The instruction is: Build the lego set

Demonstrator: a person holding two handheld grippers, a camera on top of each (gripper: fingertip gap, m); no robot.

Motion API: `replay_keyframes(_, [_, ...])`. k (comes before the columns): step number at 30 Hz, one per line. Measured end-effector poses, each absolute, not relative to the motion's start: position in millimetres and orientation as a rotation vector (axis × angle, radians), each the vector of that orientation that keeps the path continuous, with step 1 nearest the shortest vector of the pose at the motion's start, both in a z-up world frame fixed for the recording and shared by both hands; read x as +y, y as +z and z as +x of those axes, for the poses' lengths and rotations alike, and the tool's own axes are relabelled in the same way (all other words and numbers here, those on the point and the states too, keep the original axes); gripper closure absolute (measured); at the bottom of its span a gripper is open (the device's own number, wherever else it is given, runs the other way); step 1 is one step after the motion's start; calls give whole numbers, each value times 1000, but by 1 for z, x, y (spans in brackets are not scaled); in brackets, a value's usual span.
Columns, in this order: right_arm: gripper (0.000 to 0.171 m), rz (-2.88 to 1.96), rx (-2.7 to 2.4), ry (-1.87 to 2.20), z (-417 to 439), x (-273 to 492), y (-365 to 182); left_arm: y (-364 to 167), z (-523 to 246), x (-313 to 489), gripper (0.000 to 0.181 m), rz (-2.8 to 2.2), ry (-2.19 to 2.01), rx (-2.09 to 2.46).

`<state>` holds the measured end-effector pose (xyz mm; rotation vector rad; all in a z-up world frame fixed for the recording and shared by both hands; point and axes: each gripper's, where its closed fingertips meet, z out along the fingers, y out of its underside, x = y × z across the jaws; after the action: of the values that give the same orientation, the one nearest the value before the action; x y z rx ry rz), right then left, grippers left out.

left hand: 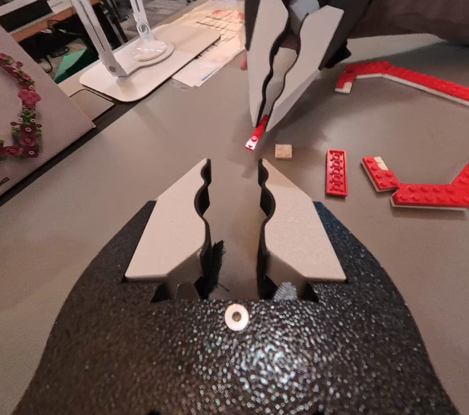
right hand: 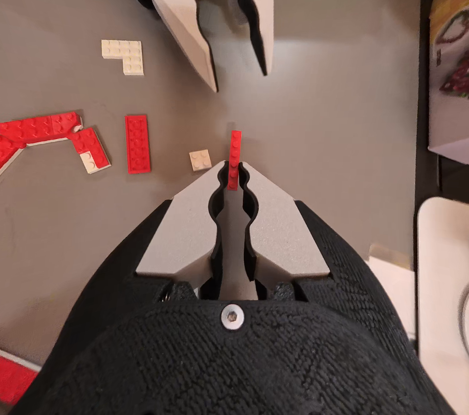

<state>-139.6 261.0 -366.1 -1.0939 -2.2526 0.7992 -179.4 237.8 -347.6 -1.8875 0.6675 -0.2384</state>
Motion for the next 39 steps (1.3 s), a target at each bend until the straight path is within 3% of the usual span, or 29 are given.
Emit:
replay_keyframes(19, [165, -1038, -2342, 834, -146, 253, -366, -372, -163, 221, 140, -1993, -354, 882])
replay_keyframes(39, [165, -902, -2542, 929, -131, 241, -377, -362, -149, 226, 157, -1992, -435, 838])
